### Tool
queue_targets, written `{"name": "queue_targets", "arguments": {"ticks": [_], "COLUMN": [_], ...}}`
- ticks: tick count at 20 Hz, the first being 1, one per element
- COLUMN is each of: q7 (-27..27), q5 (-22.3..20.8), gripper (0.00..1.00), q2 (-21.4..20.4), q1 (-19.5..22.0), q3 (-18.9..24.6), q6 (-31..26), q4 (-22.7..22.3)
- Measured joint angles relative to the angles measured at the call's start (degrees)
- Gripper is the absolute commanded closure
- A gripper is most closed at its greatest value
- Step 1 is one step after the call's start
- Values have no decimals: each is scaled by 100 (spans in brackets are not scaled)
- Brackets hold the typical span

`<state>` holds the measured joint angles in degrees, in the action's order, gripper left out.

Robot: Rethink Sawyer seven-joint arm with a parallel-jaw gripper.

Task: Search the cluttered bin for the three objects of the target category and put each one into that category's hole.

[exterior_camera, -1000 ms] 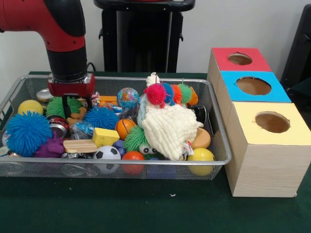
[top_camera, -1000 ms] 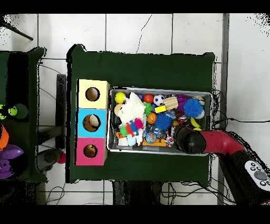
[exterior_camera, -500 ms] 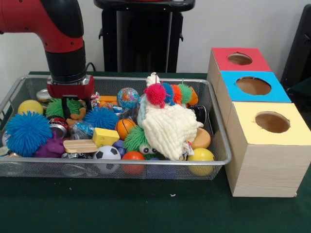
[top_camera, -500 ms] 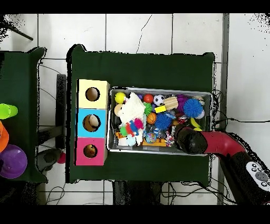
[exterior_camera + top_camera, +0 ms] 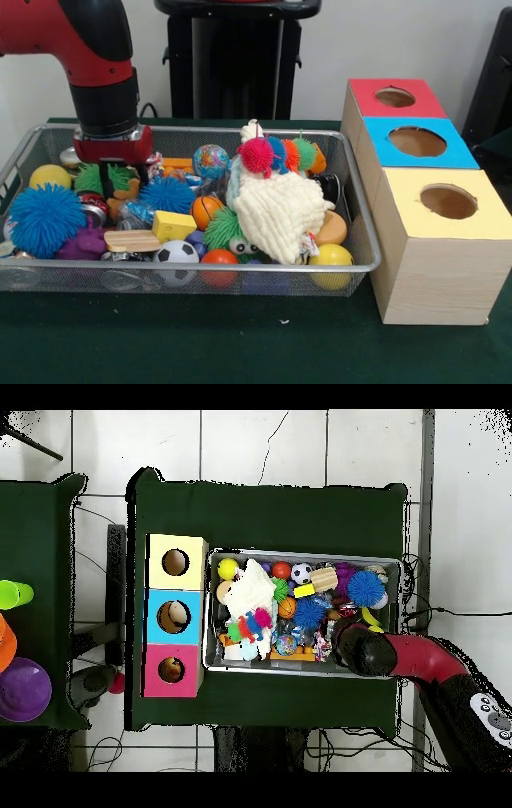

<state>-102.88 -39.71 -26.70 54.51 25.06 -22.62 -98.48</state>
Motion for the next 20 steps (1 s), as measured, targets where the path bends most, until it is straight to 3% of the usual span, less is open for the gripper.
{"name": "queue_targets", "arguments": {"ticks": [4,5,20], "q7": [0,0,0], "q5": [48,78,403], "gripper": [0,100,100], "q2": [11,23,38], "q1": [8,31,229], "q3": [0,1,66], "q6": [59,119,428], "q4": [-12,-28,-260]}}
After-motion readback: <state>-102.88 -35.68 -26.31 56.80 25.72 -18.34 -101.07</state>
